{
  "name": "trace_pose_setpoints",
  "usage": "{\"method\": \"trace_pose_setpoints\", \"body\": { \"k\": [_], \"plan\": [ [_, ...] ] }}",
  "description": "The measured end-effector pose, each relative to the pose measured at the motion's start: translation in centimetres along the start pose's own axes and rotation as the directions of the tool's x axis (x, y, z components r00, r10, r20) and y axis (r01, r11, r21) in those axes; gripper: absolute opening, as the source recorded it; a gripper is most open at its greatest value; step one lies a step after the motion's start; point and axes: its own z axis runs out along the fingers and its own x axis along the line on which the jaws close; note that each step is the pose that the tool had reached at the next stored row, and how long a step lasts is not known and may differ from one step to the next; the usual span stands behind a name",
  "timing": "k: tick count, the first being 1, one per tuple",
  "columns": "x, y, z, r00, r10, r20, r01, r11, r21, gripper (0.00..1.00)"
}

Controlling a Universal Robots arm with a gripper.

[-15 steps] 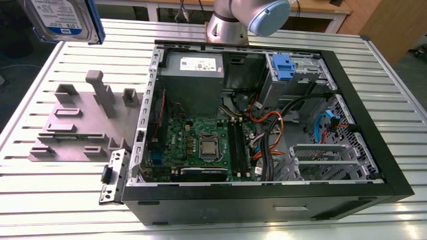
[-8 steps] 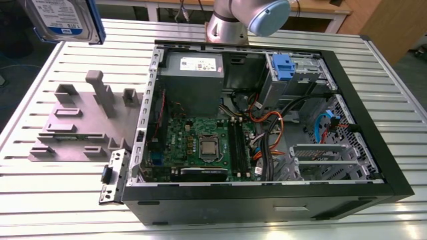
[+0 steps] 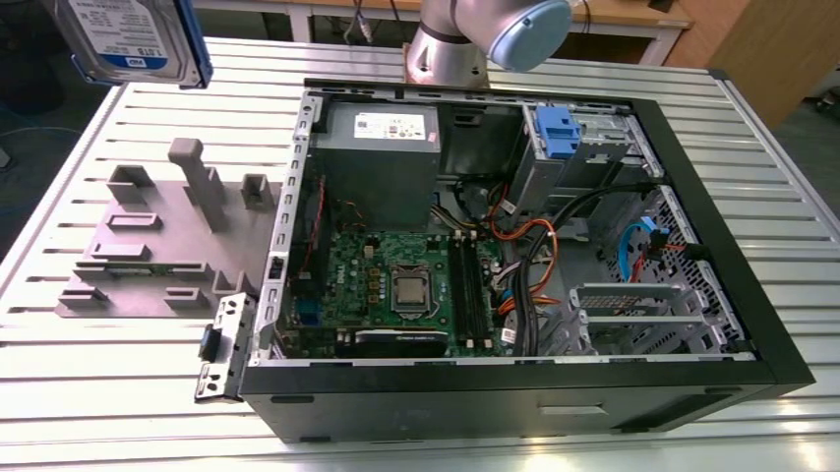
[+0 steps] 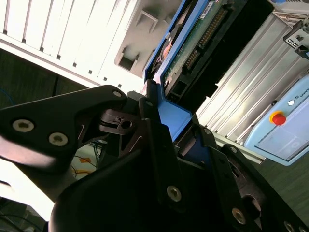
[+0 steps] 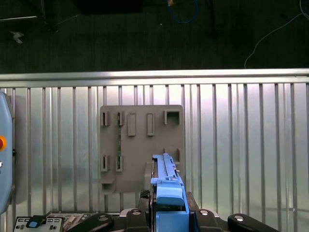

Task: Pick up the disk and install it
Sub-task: 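Pick up the disk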

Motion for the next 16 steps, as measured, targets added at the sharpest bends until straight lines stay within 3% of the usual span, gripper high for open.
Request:
{"method": "trace_pose_setpoints", "body": {
  "k": [16],
  "plan": [
    [-0.01,-0.51,0.06,1.0,0.0,-0.0003,0.0,1.0,-0.0011,0.36]
  ]
}}
